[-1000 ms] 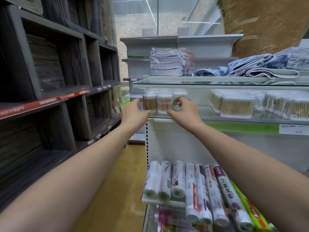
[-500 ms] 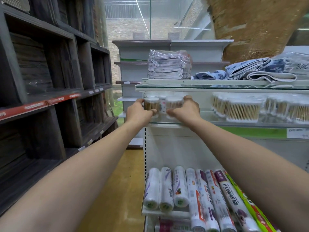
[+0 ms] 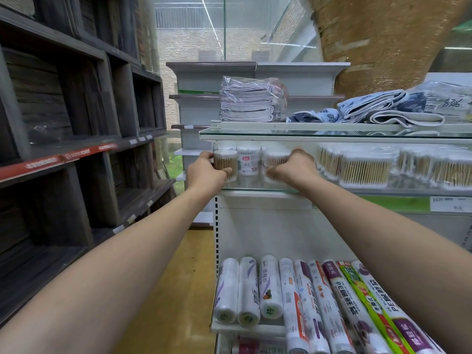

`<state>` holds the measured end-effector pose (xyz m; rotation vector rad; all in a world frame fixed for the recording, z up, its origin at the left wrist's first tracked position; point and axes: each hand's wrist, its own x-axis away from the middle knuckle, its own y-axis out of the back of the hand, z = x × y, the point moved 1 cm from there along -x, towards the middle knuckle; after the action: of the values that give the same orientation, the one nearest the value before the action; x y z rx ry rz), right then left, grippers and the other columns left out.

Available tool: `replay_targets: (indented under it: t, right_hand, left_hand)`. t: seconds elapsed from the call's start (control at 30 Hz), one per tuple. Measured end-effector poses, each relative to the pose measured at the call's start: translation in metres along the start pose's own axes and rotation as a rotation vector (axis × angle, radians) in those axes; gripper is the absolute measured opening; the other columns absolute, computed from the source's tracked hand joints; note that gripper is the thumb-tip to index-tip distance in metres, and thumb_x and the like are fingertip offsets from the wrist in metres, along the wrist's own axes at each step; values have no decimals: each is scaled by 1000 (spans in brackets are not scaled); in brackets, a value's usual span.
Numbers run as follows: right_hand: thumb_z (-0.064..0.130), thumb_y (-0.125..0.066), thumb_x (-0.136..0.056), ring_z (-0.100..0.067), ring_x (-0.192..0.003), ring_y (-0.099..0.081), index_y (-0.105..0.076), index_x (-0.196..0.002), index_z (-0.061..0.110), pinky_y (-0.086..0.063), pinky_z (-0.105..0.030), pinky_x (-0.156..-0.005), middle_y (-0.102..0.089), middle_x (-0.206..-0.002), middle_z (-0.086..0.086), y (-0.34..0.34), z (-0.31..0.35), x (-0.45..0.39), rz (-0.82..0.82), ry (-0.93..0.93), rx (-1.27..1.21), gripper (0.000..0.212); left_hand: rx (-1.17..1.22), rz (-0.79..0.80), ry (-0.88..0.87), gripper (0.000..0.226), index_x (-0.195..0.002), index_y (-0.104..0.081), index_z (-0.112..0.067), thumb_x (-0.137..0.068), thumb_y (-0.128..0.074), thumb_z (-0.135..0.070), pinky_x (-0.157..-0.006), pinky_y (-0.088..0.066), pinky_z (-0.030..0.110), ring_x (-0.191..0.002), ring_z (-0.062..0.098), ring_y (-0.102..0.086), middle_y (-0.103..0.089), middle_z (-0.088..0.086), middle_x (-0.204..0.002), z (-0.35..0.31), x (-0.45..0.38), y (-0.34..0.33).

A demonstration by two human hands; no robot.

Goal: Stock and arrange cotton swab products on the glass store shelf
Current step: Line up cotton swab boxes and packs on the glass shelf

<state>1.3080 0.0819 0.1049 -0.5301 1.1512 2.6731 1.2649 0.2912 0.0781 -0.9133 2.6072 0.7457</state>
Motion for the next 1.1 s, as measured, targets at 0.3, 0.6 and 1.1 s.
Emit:
replay_targets:
  t: [0.3, 0.6, 1.1]
  right_hand:
    - [45, -82, -72, -32, -105, -62, -53, -116, 7, -53, -36, -84, -65, -115, -14, -2, -7, -1, 15, 48, -14, 65]
    - [54, -87, -65, -28, -104, -63, -57, -115, 11, -52, -33, -82, -67, -109, -8, 4, -11, 2, 61, 63, -24, 72]
    - [44, -85, -73, -30, -104, -58, -48, -126, 7, -50, -40, -79, -60, -110, -11, 31, -24, 31, 66, 146, -44, 75]
  left_hand:
    - [-13, -22, 20, 54, -133, -55, -24, -86, -80, -32, -88, -58, 41, -93, 22, -67, -69, -3, -101, -1, 3, -2]
    - [-24, -6, 30, 66, -137, -53, -25, -80, -84, -34, -92, -57, 45, -99, 25, -67, -68, -1, -100, -4, 3, 1]
    - [-219, -81, -5, 67, -135, -50, -16, -81, -78, -44, -102, -47, 45, -122, 33, -53, -60, 10, -128, -28, 44, 4]
